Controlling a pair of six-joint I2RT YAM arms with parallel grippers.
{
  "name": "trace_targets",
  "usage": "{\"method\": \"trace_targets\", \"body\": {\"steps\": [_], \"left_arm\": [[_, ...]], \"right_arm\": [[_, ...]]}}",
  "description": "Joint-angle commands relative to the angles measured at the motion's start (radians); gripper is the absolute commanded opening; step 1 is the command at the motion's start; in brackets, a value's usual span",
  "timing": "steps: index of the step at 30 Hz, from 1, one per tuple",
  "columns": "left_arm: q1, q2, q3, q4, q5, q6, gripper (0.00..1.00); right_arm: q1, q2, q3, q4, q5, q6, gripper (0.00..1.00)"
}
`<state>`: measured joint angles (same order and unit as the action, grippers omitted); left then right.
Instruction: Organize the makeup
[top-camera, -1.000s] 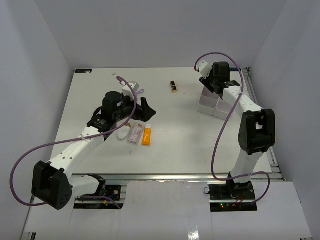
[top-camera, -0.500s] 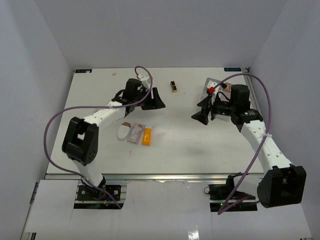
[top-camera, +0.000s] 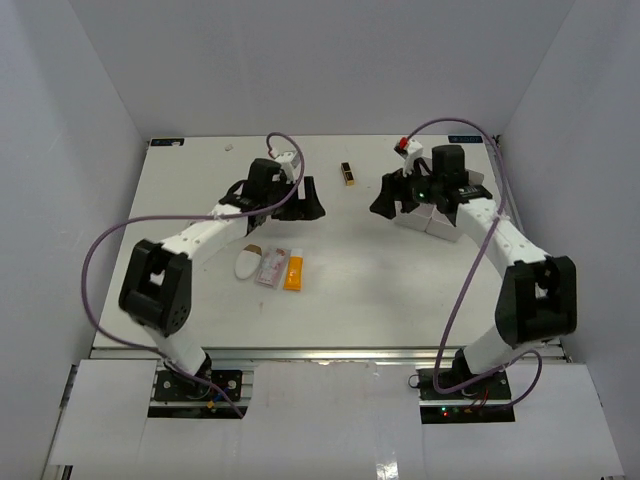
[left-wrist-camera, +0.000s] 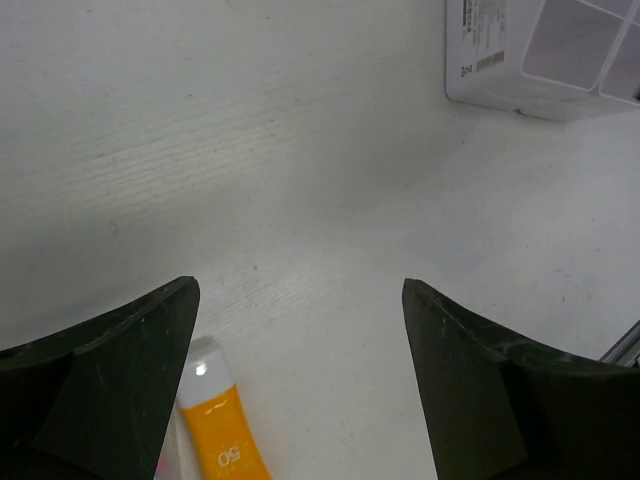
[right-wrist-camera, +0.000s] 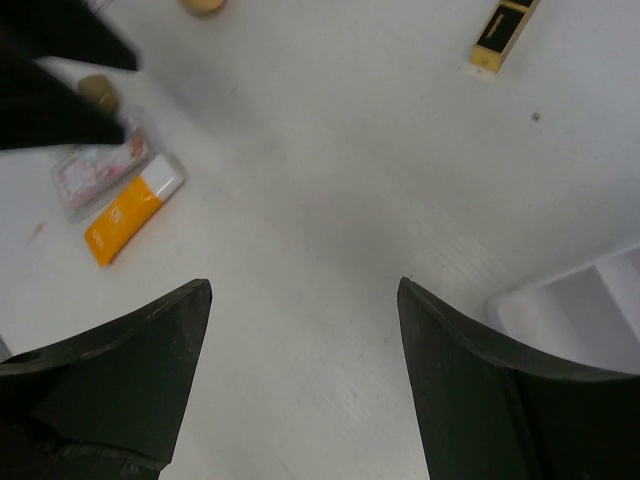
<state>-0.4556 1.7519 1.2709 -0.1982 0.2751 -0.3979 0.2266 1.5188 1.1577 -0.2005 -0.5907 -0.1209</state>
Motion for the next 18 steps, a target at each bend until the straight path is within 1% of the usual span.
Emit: {"method": "trace_targets", "body": {"steps": [1,4,8,9,11,14,16,18], "left_arm": [[0.004,-0.343,-0.203,0.0,-0.081,0.132,0.96],[0.015,-0.553,-0.323,-0.002,-0.16,0.163,0.98],[0.018,-0.735,-0.449,0.013,-0.244,0.208,0.98],[0.018,-0.761,-0.469,0.017,-0.257,0.215,0.98],[0.018,-0.806,-0.517,0.028,-0.296,0.223,0.98],[0.018,-0.849,-0.528,0.033,-0.313,0.22,0.98],[0.018,-0.853,-0.526,0.034,-0.303,0.223,0.98],[0.018,-0.85,-0.522,0.031,-0.301,0.225,0.98]], "right_arm": [[0.073,0.246,0.276,-0.061,0.272,0.15,0.82],[0.099,0.404,0.468,-0.095,0.409,0.183,0.83],[0.126,0.611,0.699,-0.128,0.487,0.189,0.84],[0.135,0.667,0.76,-0.13,0.505,0.191,0.84],[0.149,0.731,0.832,-0.132,0.547,0.19,0.84],[0.164,0.812,0.924,-0.115,0.595,0.188,0.84],[0.178,0.845,0.955,-0.087,0.648,0.179,0.83],[0.185,0.873,0.973,-0.066,0.664,0.177,0.83]]}}
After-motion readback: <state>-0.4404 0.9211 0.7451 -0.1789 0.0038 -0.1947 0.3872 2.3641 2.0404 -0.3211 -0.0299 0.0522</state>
